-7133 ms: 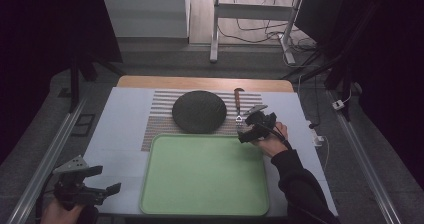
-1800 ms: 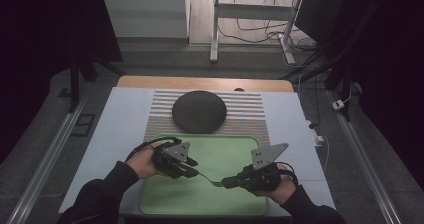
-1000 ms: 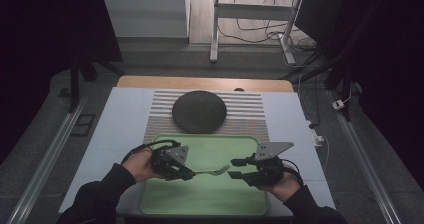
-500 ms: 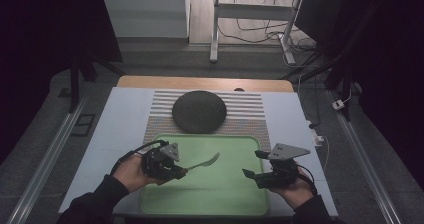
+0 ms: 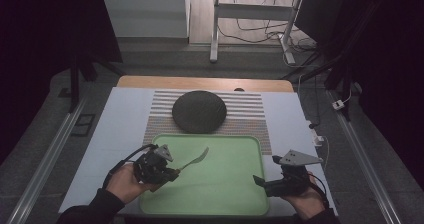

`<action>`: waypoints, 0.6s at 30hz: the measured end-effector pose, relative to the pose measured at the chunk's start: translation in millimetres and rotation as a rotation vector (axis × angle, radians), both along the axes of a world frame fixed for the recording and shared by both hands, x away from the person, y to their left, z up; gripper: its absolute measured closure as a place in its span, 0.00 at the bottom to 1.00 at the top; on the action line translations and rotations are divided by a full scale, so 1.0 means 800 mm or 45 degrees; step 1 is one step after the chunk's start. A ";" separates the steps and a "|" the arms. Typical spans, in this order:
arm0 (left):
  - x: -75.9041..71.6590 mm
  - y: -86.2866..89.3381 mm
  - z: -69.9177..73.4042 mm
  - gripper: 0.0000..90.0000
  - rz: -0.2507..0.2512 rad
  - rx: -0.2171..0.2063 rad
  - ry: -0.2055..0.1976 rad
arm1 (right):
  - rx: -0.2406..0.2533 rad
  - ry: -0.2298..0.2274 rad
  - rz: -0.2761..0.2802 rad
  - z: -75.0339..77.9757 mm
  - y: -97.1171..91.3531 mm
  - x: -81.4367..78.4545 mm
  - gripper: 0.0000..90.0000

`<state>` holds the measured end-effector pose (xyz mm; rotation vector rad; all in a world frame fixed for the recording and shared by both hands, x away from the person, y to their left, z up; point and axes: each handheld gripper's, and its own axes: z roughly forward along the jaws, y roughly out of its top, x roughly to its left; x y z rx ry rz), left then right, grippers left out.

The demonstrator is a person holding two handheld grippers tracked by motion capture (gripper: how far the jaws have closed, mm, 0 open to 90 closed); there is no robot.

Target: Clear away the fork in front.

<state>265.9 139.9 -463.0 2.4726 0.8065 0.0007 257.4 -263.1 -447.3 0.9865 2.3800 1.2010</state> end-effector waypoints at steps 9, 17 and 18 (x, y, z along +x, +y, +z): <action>0.003 0.017 -0.006 0.88 0.265 -0.006 0.077 | -0.032 0.006 -0.077 -0.003 -0.015 -0.015 0.01; 0.010 0.013 -0.027 0.88 0.447 0.025 0.187 | -0.026 0.043 -0.071 -0.005 -0.022 -0.023 0.01; 0.010 0.012 -0.029 0.88 0.456 0.038 0.198 | -0.026 0.046 -0.073 -0.004 -0.023 -0.024 0.01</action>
